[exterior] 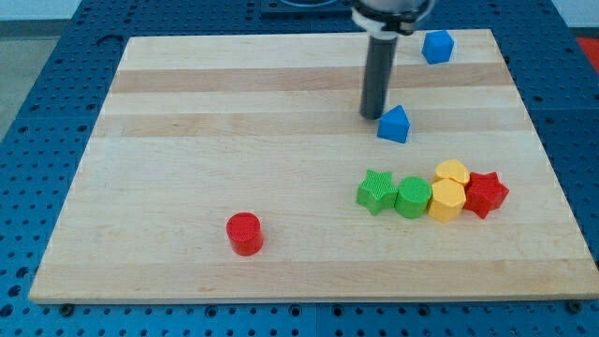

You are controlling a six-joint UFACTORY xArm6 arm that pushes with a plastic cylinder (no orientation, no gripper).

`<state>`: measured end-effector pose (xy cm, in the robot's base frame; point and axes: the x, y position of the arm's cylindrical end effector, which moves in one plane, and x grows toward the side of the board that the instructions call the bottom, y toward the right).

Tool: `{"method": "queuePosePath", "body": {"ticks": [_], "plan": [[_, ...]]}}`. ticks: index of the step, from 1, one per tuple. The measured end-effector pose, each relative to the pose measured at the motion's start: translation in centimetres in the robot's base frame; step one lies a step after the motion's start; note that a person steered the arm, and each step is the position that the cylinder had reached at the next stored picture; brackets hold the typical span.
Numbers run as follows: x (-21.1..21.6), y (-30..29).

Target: Slide the blue triangle to the blue cube

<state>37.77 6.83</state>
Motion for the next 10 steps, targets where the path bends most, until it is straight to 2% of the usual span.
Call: {"method": "queuePosePath", "body": {"ticks": [1, 2, 3, 5, 7, 9, 10], "plan": [[3.0, -3.1], [5.0, -2.8], [5.5, 0.4], [0.7, 5.4], [-3.9, 6.3], [-3.1, 7.5], [-3.2, 10.0]]}}
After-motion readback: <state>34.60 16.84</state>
